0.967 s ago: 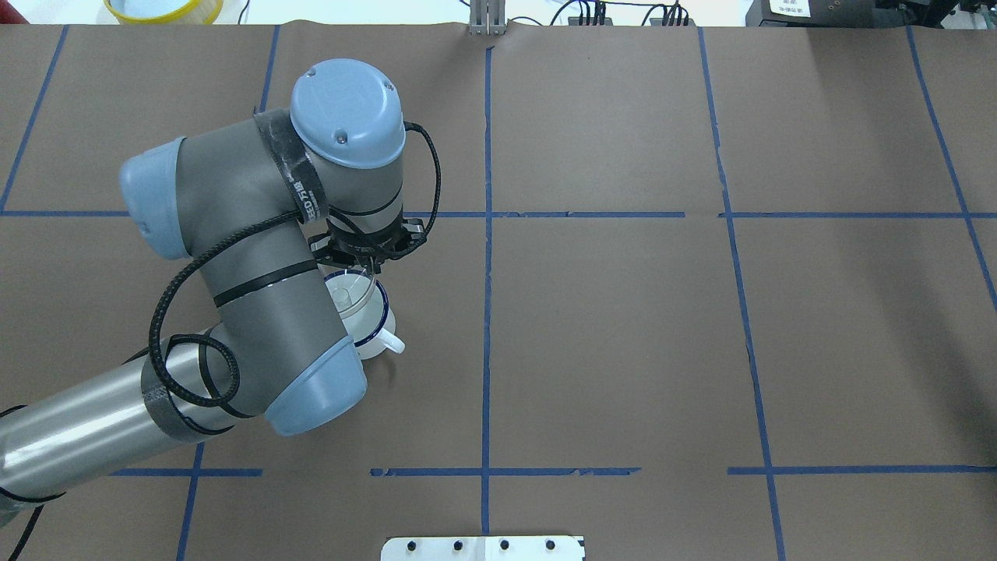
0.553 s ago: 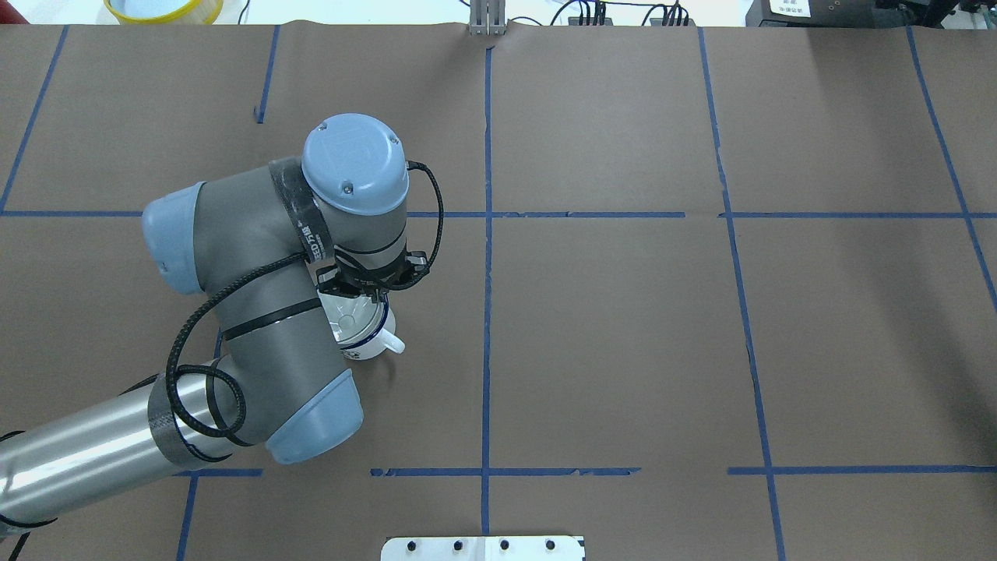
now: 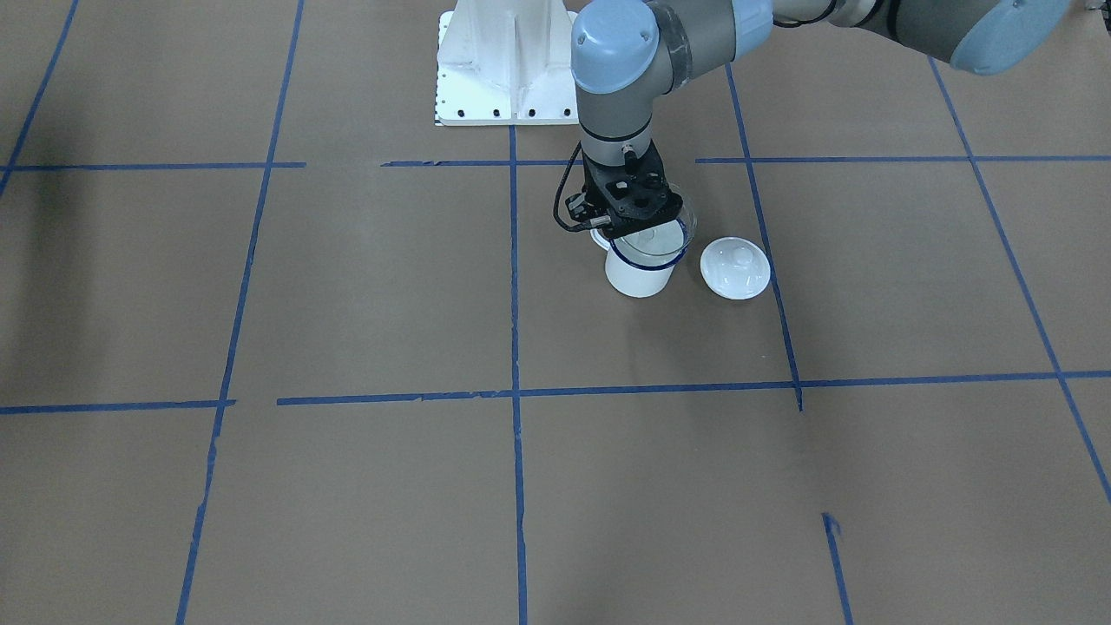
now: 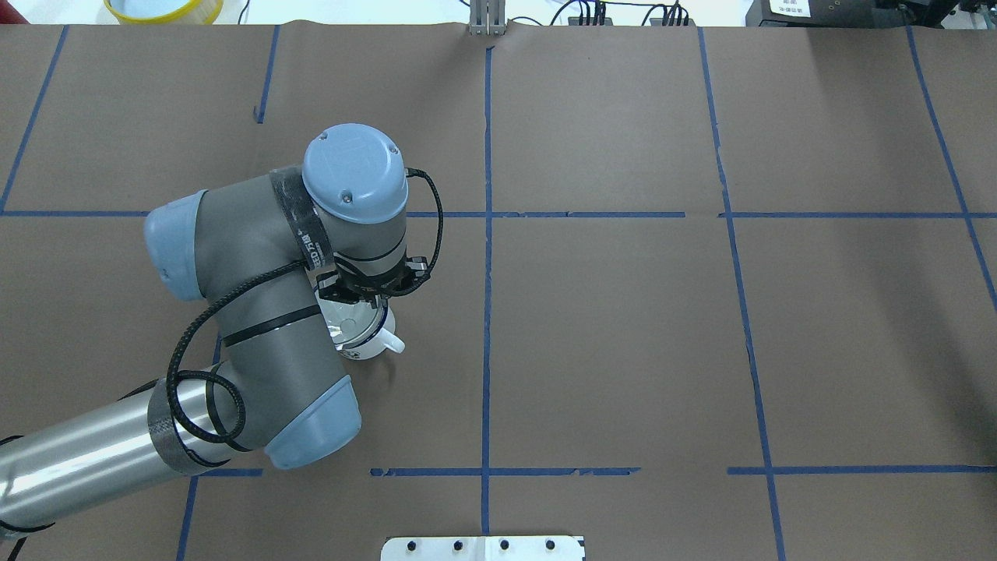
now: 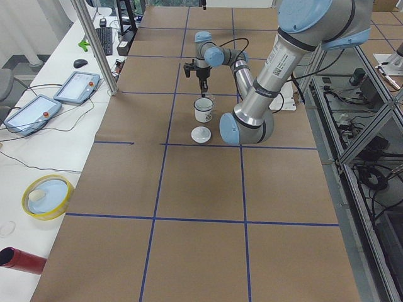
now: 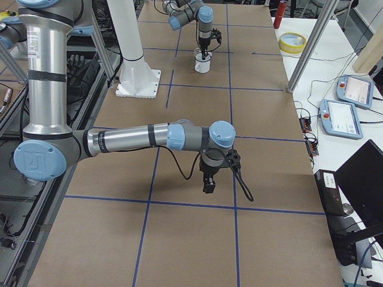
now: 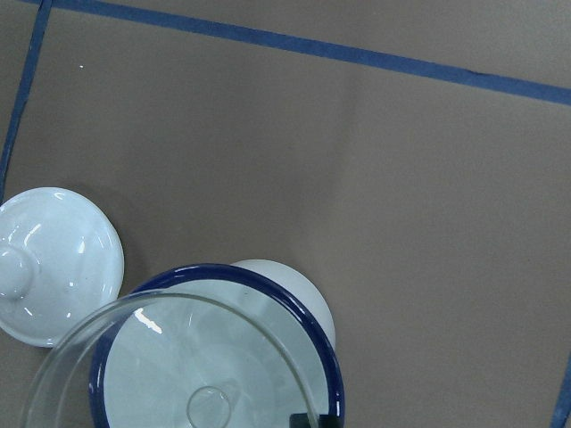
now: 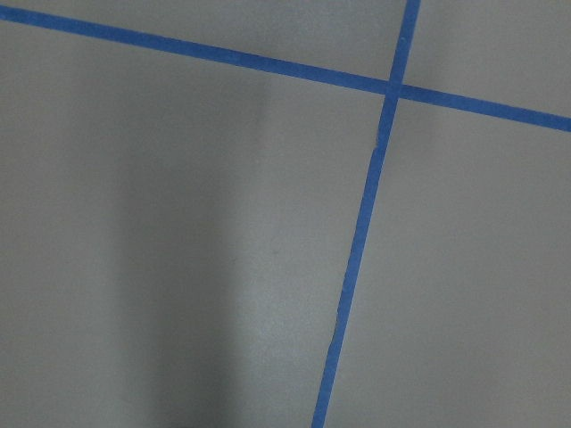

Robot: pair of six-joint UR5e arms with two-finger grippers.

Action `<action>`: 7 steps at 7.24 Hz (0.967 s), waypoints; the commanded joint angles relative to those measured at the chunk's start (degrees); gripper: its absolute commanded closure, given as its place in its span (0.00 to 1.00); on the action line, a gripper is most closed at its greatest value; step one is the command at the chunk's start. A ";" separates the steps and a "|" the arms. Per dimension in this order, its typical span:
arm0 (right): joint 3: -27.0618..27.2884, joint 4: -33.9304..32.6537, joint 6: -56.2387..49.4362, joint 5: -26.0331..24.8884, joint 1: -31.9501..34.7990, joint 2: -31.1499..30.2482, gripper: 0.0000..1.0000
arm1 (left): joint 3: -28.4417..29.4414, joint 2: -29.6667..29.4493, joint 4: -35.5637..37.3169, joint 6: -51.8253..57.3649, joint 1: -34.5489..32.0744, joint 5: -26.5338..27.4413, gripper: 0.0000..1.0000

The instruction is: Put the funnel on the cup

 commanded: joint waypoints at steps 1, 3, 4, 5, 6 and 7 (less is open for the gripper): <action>0.00 0.00 0.00 0.00 0.00 0.09 0.00 | -0.09 -0.09 -0.04 0.01 0.00 0.02 0.49; 0.00 0.00 0.00 0.00 0.00 0.00 0.00 | -1.39 0.08 0.05 0.44 -0.08 0.19 0.00; 0.00 0.00 0.00 0.00 0.00 0.00 0.00 | -4.80 0.52 0.05 1.75 -0.95 0.28 0.00; 0.00 0.00 0.00 0.00 0.00 0.00 0.00 | -9.62 1.56 0.14 5.86 -3.57 0.11 0.00; 0.00 0.00 0.00 0.00 0.00 0.00 0.00 | -14.45 3.84 0.14 12.68 -7.08 -0.33 0.00; -0.09 0.00 0.00 0.00 0.00 0.00 0.00 | -16.41 5.95 -0.04 21.71 -11.90 -0.60 0.00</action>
